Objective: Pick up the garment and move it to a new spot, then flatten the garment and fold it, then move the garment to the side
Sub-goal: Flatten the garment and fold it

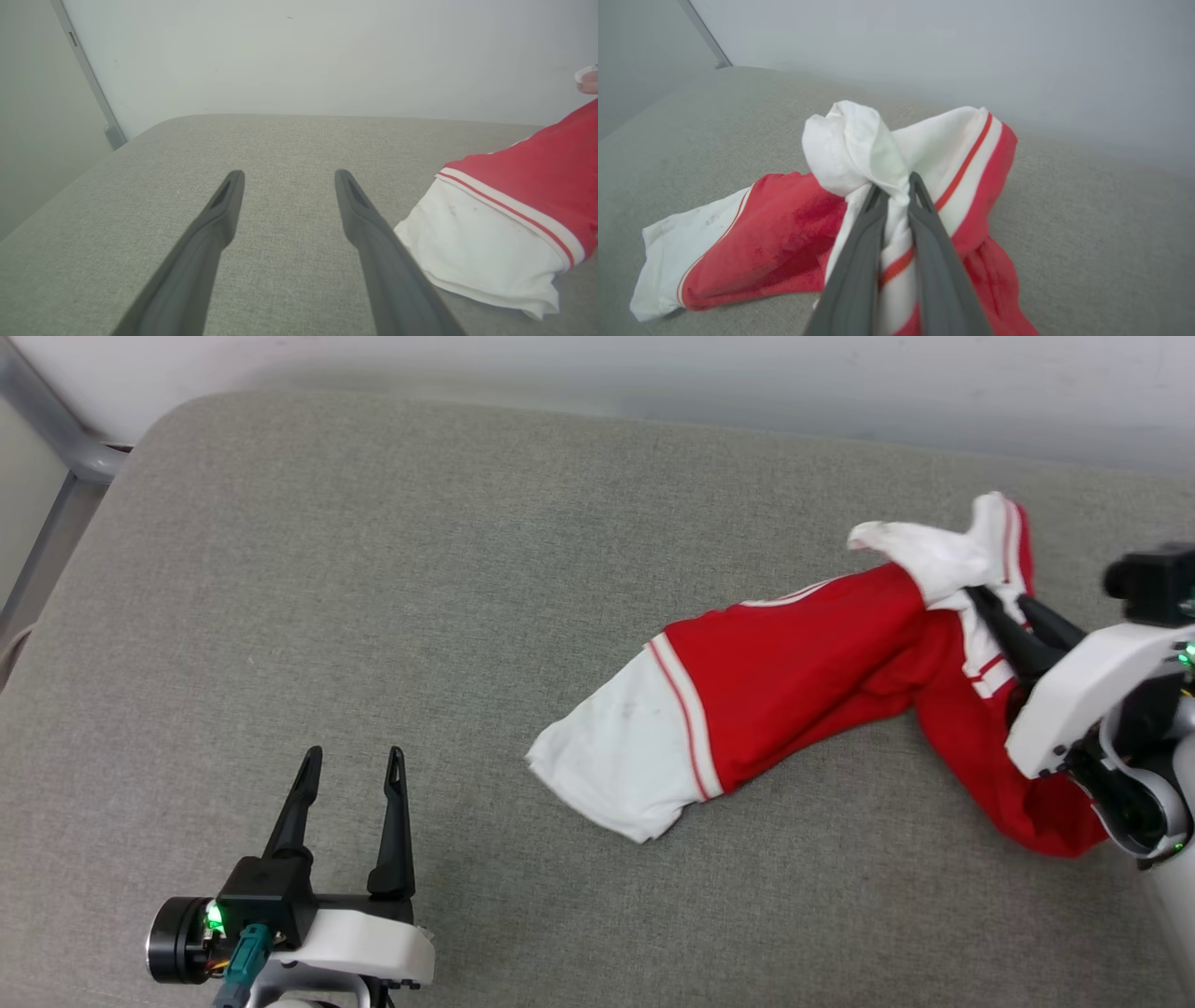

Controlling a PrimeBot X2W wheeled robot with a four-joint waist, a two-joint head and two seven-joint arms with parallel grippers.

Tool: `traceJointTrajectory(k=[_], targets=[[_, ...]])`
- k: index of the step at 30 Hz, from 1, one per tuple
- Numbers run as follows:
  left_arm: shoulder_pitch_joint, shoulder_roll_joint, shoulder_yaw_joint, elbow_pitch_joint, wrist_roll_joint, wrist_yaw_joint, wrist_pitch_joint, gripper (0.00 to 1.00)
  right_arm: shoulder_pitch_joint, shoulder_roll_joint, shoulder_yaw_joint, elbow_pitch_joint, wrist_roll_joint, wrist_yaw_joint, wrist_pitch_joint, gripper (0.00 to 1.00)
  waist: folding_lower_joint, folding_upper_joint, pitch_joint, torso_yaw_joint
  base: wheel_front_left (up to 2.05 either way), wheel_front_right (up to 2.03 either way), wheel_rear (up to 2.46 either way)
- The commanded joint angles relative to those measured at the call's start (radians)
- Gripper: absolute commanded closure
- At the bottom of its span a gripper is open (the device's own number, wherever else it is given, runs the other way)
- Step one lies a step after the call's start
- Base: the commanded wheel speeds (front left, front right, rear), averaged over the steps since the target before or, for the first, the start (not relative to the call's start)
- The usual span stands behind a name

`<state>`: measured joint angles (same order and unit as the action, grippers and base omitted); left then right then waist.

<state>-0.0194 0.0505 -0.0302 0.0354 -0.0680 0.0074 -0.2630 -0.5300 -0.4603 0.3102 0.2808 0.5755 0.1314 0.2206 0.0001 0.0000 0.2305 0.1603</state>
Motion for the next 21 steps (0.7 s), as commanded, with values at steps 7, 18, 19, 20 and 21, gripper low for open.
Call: traceJointTrajectory(k=[7, 18, 19, 20, 21], targets=[[0.012, -0.001, 0.009, 0.003, 0.008, -0.012, -0.003, 0.0, 0.08, 0.135, -0.293, 0.109, 0.107, -0.001, -0.157, 1.0, -0.0001, 0.0, 0.007, -0.003, 0.0, 0.0, 0.0], [0.03, 0.0, 0.012, 0.009, 0.011, -0.013, -0.003, 0.0, 0.167, 0.198, -0.63, 0.269, 0.368, -0.001, -0.328, 1.0, -0.0001, 0.0, -0.002, -0.008, 0.0, 0.0, 0.0], [0.029, 0.0, 0.012, 0.01, 0.011, -0.014, -0.003, 0.0, 0.175, 0.196, -0.653, 0.283, 0.389, -0.001, -0.333, 1.0, -0.0001, 0.0, -0.003, -0.01, 0.0, 0.0, 0.0], [0.029, 0.0, 0.012, 0.011, 0.011, -0.013, -0.003, 0.0, 0.179, 0.196, -0.681, 0.299, 0.414, -0.001, -0.343, 1.0, -0.0001, 0.0, -0.004, -0.012, 0.0, 0.0, 0.0], [0.029, 0.0, 0.011, 0.012, 0.011, -0.013, -0.003, 0.0, 0.184, 0.194, -0.708, 0.316, 0.433, -0.001, -0.346, 1.0, -0.0001, 0.0, -0.006, -0.013, 0.0, 0.0, 0.0]])
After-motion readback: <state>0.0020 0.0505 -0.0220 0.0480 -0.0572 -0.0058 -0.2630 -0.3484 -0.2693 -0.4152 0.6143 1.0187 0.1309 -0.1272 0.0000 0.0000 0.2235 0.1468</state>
